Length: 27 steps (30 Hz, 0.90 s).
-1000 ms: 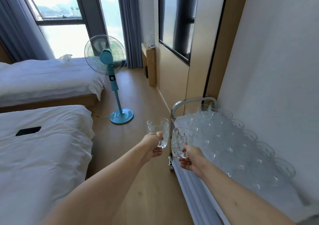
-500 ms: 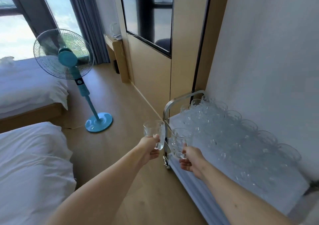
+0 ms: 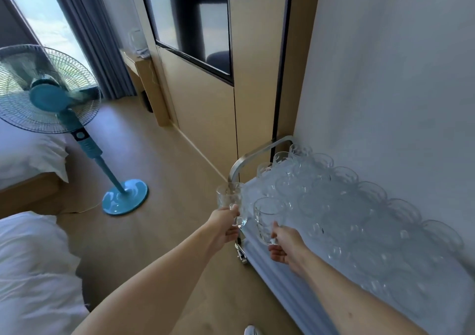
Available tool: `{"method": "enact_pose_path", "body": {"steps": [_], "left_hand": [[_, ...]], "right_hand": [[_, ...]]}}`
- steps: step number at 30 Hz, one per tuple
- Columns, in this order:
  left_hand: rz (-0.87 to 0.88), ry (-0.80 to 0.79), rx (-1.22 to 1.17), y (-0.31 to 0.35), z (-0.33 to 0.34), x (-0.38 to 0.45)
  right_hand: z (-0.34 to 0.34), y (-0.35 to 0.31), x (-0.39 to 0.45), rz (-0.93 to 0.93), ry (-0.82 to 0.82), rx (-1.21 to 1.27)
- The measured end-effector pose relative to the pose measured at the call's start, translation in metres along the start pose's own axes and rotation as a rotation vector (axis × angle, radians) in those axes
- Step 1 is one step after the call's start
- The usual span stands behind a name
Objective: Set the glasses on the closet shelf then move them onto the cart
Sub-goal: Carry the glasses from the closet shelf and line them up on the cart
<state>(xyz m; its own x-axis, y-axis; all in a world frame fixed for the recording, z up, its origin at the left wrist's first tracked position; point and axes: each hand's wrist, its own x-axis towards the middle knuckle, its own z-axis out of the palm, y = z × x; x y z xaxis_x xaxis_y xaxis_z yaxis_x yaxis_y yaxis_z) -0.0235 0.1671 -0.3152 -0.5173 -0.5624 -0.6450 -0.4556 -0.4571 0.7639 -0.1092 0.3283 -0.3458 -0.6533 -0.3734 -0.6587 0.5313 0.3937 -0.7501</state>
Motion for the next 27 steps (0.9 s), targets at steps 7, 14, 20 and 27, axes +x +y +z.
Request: {"method": "enact_pose_path", "body": {"steps": [7,14,20,27], "left_hand": [[-0.055,-0.021,-0.027,0.009,0.025,0.062],[-0.090,0.000,-0.017,0.003,0.037,0.102],[-0.063,-0.032,0.024,0.001,0.045,0.129],[-0.077,-0.117,0.076,-0.008,0.037,0.150]], "right_hand": [[0.000,0.002,0.060,0.017,0.012,-0.036],[-0.006,0.012,0.085,-0.031,0.046,-0.059],[-0.005,0.017,0.096,-0.047,0.119,-0.094],[0.003,0.030,0.097,-0.034,0.193,0.012]]}}
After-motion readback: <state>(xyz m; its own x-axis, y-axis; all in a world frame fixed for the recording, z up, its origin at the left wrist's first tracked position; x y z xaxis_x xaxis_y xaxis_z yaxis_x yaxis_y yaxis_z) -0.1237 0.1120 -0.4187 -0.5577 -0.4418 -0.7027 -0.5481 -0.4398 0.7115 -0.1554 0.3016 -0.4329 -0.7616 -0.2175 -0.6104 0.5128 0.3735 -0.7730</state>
